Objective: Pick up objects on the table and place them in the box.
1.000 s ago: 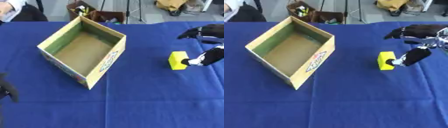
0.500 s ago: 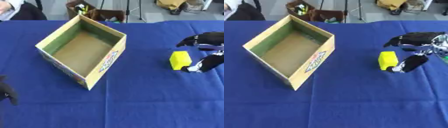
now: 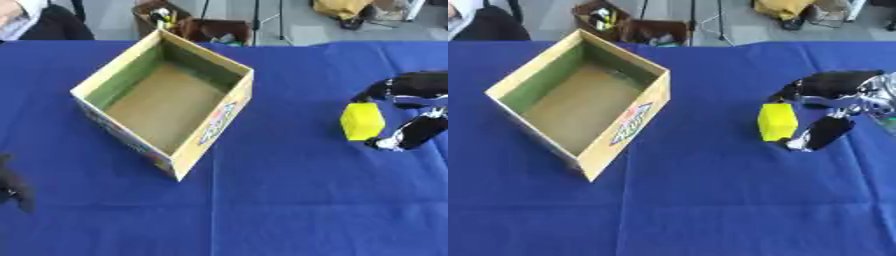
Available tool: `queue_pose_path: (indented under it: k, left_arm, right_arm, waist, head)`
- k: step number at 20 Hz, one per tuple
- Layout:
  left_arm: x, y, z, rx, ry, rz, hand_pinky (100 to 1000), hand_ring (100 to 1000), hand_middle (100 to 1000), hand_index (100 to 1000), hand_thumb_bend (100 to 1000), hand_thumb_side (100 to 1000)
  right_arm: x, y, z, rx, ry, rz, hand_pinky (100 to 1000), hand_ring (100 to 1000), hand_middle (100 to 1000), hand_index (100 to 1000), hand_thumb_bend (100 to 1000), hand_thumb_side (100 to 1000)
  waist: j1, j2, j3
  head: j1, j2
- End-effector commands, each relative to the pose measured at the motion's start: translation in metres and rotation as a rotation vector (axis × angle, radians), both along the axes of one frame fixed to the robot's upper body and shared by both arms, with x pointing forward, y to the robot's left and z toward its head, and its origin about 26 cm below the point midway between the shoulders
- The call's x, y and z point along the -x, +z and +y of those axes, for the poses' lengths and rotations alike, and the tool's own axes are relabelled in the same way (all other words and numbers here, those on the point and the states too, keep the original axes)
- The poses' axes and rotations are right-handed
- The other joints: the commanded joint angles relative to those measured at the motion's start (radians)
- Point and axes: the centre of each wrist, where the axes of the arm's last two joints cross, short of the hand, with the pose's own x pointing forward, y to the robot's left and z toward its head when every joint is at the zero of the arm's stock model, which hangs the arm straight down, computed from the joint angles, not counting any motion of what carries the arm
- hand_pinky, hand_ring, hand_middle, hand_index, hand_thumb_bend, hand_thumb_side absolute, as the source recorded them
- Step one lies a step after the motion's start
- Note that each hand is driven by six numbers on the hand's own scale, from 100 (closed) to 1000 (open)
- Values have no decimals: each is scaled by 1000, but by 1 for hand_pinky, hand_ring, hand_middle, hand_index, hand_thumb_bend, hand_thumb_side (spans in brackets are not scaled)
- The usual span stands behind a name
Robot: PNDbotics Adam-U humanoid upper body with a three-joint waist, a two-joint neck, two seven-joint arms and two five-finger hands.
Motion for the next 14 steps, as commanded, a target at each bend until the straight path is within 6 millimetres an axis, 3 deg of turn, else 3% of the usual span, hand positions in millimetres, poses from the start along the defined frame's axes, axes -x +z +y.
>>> queue_pose_path:
  k: [1, 7, 14]
  left_arm:
    - [2, 7, 0, -17, -7, -29, 241, 373, 392, 667, 100, 952]
    - [2, 7, -1, -24, -10, -30, 241, 372, 391, 666, 100, 953]
    - [2, 7, -1, -27, -10, -30, 240, 372, 390, 666, 100, 953]
  right_arm:
    - [-2, 11, -8, -6, -25, -64, 800, 829, 794, 988, 234, 551]
    - [-7, 8, -12, -11, -34, -74, 791, 810, 742, 957, 197, 535]
    - [-8, 4, -12, -1, -31, -35, 786, 786, 638, 862, 221, 527]
  waist:
    - [-2, -16, 3]
    - [-4, -9, 8]
    - [-5, -7, 11]
  head:
    - [-8, -15]
    - [-14, -18]
    - [-16, -16]
